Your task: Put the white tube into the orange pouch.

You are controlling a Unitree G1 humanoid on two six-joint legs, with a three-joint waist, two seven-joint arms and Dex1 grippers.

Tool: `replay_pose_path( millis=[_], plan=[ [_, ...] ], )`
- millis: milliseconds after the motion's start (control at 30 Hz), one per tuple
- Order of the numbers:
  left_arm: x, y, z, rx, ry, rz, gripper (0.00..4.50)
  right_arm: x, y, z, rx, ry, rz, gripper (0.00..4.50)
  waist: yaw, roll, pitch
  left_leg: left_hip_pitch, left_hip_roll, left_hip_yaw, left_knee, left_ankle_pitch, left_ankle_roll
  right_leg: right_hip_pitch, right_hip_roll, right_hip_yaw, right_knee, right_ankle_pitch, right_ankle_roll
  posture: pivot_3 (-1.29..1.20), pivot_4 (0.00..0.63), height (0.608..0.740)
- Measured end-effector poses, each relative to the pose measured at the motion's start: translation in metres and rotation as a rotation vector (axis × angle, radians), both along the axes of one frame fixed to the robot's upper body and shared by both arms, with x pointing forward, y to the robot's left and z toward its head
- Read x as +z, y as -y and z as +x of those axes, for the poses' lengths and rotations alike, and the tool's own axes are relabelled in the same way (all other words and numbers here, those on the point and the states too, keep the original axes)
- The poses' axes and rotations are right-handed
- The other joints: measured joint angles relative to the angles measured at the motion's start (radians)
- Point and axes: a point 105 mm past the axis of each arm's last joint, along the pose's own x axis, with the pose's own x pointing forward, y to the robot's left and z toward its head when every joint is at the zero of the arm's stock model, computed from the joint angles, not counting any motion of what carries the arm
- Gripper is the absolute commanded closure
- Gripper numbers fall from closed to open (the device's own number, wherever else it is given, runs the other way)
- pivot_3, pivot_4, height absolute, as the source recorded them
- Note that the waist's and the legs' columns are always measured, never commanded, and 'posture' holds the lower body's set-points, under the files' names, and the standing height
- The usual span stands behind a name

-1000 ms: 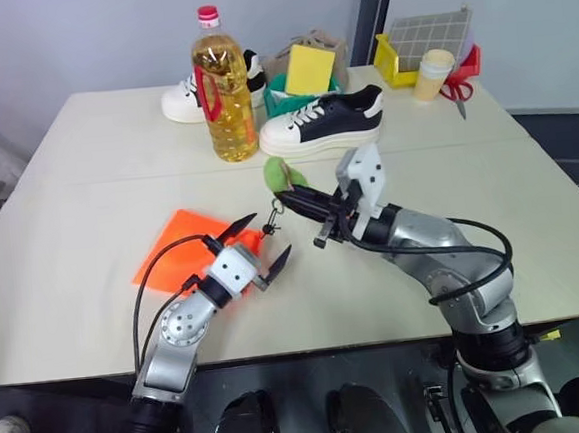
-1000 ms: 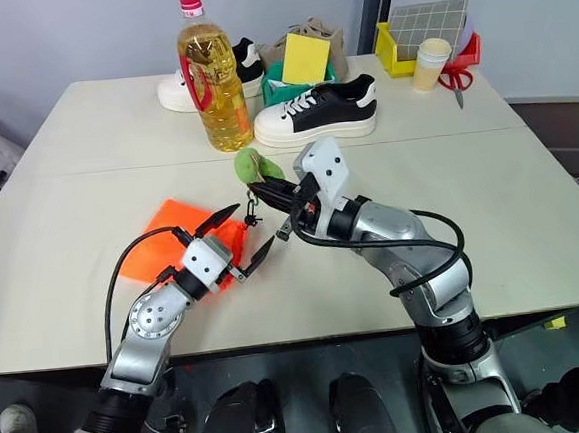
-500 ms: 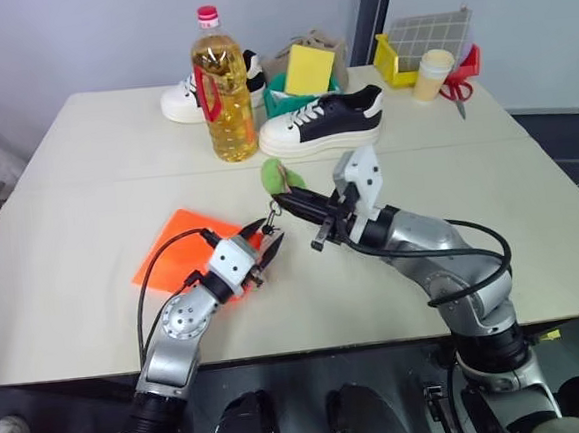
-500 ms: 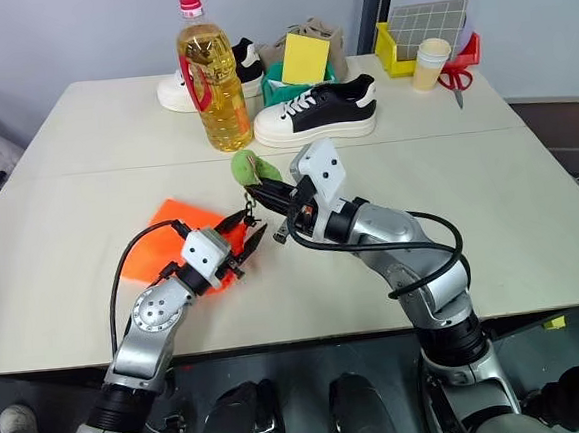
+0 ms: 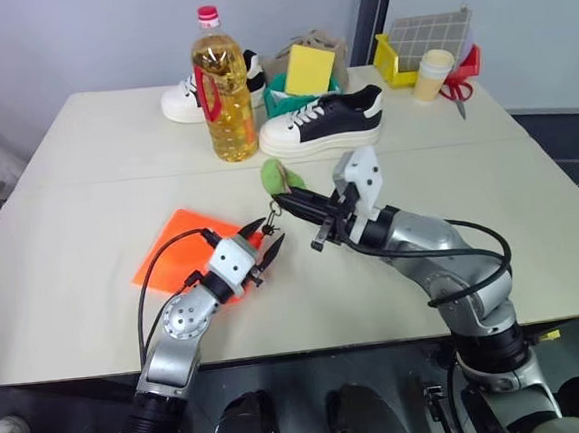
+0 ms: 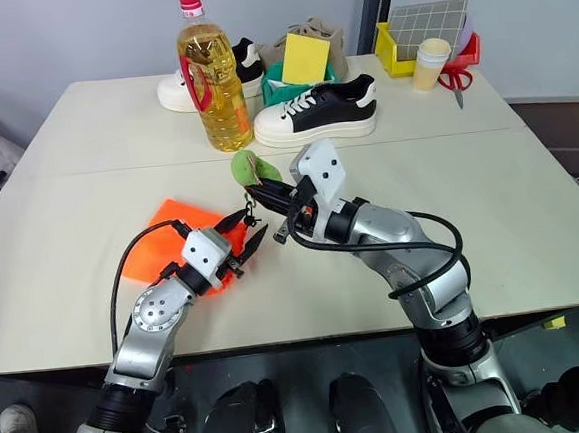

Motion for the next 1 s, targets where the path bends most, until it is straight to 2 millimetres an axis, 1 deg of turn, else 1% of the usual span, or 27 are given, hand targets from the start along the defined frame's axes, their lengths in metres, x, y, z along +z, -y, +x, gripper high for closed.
replay_pose_path(
  millis=[67,100,267,400,467,500,533,600,667,733,867,900,933,967,1000],
  plan=[
    [0.000,0.000,0.000,0.000,0.000,0.000,3.92,-0.001,0.000,0.000,0.000,-0.002,0.000,4.50,0.000,0.000,0.000,0.000,0.000,0.000,0.000,0.000,0.000,0.000,0.000,0.000,0.000,0.000,0.000,0.00,0.150,0.740],
    [0.000,0.000,0.000,-0.001,0.000,0.000,4.28,-0.001,0.000,0.000,0.000,-0.002,0.000,4.50,0.000,0.000,0.000,0.000,0.000,0.000,0.000,0.000,0.000,0.000,0.000,0.000,0.000,0.000,0.000,0.00,0.150,0.740],
    [0.001,0.000,-0.001,0.000,0.012,0.017,4.28,0.001,0.000,-0.001,0.002,0.004,0.000,4.50,0.000,0.000,0.000,0.000,0.000,0.000,0.000,0.000,0.000,0.000,0.000,0.000,0.000,0.000,0.000,0.00,0.150,0.740],
    [-0.001,-0.009,-0.002,0.007,0.016,0.084,4.28,0.001,0.003,0.002,-0.024,0.010,-0.005,4.50,-0.001,0.000,0.000,0.000,0.000,0.000,0.000,0.000,0.000,0.000,0.000,0.000,0.000,0.000,0.000,0.00,0.150,0.740],
    [-0.007,-0.015,-0.004,0.006,0.003,0.122,4.28,0.001,0.011,0.009,-0.080,0.017,-0.006,4.50,-0.002,0.000,0.000,0.000,0.000,0.000,0.000,0.000,0.000,0.000,0.000,0.000,0.000,0.000,0.000,0.00,0.150,0.740],
    [-0.010,-0.020,-0.008,0.002,-0.006,0.153,4.28,-0.001,0.019,0.019,-0.144,0.020,-0.014,4.50,-0.003,0.000,0.000,0.000,0.000,0.000,0.000,0.000,0.000,0.000,0.000,0.000,0.000,0.000,0.000,0.00,0.150,0.740],
    [-0.011,-0.021,-0.009,-0.002,-0.006,0.166,4.28,-0.002,0.024,0.024,-0.179,0.018,-0.021,4.50,-0.003,0.000,0.000,0.000,0.000,0.000,0.000,0.000,0.000,0.000,0.000,0.000,0.000,0.000,0.000,0.00,0.150,0.740],
    [-0.014,-0.030,-0.014,-0.016,-0.009,0.227,4.28,-0.011,0.043,0.045,-0.308,0.006,-0.081,4.50,-0.003,0.000,0.000,0.000,0.000,0.000,0.000,0.000,0.000,0.000,0.000,0.000,0.000,0.000,0.000,0.00,0.150,0.740],
    [-0.016,-0.036,-0.016,-0.019,-0.014,0.253,4.28,-0.023,0.056,0.057,-0.389,-0.029,-0.109,4.50,-0.003,0.000,0.000,0.000,0.000,0.000,0.000,0.000,0.000,0.000,-0.001,0.000,0.000,0.000,0.000,0.00,0.150,0.740],
    [-0.017,-0.036,-0.018,-0.025,-0.017,0.262,4.28,-0.029,0.059,0.061,-0.414,-0.048,-0.115,4.50,-0.004,0.000,0.000,0.000,0.000,0.000,-0.001,0.000,0.000,-0.001,-0.001,0.000,0.000,0.000,0.000,0.00,0.150,0.740],
    [-0.022,-0.039,-0.022,-0.034,-0.040,0.267,4.28,-0.029,0.060,0.062,-0.422,-0.043,-0.121,4.50,-0.004,0.000,0.000,0.000,0.000,0.001,-0.001,0.000,0.000,-0.001,-0.001,0.000,0.000,0.000,0.000,0.00,0.150,0.740],
    [-0.023,-0.040,-0.023,-0.039,-0.050,0.259,4.28,-0.029,0.060,0.061,-0.415,-0.049,-0.122,3.98,-0.004,0.000,0.000,0.000,0.000,0.000,-0.001,0.000,0.000,-0.001,-0.001,0.000,0.000,0.000,0.000,0.00,0.150,0.740],
    [-0.023,-0.040,-0.024,-0.043,-0.059,0.249,4.28,-0.030,0.059,0.061,-0.411,-0.055,-0.122,3.82,-0.004,0.000,0.000,0.000,0.000,0.001,-0.001,0.000,0.000,-0.001,-0.001,0.000,0.000,0.000,0.000,0.00,0.150,0.740],
    [-0.024,-0.039,-0.025,-0.050,-0.071,0.243,3.78,-0.031,0.059,0.061,-0.405,-0.066,-0.121,3.49,-0.004,0.000,0.000,0.000,0.000,0.001,-0.001,0.000,0.000,-0.001,-0.001,0.000,0.000,0.000,0.000,0.00,0.150,0.740],
    [-0.025,-0.040,-0.027,-0.059,-0.091,0.228,3.25,-0.032,0.059,0.060,-0.399,-0.077,-0.119,3.06,-0.004,0.000,0.000,0.000,0.000,0.001,-0.001,0.000,0.000,-0.001,-0.001,0.000,0.000,0.000,0.000,0.00,0.150,0.740]
  ],
)
